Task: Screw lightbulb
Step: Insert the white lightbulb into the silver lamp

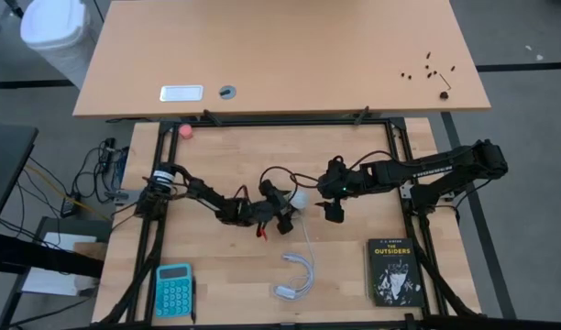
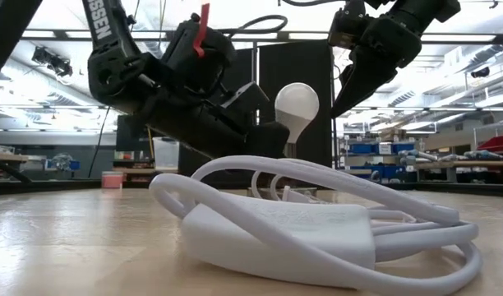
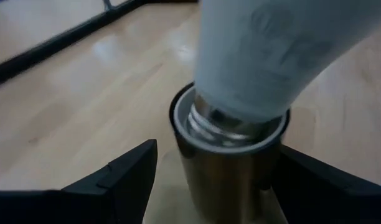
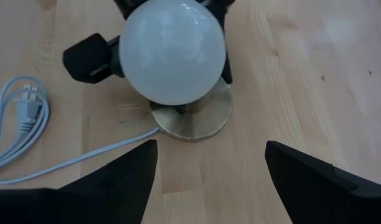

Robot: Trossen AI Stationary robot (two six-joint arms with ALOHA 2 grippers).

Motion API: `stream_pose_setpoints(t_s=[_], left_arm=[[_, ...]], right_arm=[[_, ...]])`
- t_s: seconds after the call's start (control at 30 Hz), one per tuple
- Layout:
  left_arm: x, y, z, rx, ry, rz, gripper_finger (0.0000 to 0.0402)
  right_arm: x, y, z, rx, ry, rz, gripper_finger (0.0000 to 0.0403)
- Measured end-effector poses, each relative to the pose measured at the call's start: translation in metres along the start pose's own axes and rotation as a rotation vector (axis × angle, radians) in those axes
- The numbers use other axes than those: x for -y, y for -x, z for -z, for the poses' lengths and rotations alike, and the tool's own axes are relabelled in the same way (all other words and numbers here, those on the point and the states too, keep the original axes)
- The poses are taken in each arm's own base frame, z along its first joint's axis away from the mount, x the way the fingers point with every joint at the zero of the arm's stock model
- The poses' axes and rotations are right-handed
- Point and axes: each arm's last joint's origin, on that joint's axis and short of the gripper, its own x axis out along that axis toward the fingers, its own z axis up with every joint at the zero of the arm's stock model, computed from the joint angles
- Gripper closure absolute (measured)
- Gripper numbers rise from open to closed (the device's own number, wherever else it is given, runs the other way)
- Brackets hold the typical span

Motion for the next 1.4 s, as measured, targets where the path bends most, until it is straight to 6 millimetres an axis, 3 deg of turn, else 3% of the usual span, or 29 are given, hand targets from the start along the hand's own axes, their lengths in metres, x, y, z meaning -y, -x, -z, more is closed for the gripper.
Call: stream_pose_setpoints(t_s=[0.37,0.6,0.73,1.1,1.4], left_arm=[[-0.006,-0.004,0.001,-0.028,-0.082,0.042,0.0161],[-0.005,-0.004,0.0,-0.02,-0.07,0.084,0.0191],[-0.004,-0.004,-0.002,0.005,-0.062,0.108,0.0193],[-0.003,-0.004,-0.004,0.018,-0.065,0.114,0.0194],[-0.003,-0.004,-0.003,0.008,-0.026,0.117,0.0194]], right_arm=[[-0.001,0.0,0.0,-0.002,0.0,-0.02,0.0093],[-0.013,-0.008,0.012,0.032,-0.009,-0.048,0.0093],[-0.016,-0.014,0.014,0.123,-0.047,-0.018,0.0093],[-0.019,-0.031,0.045,0.241,-0.115,0.028,0.0093],[-0.02,-0.03,0.039,0.241,-0.126,0.047,0.0093]])
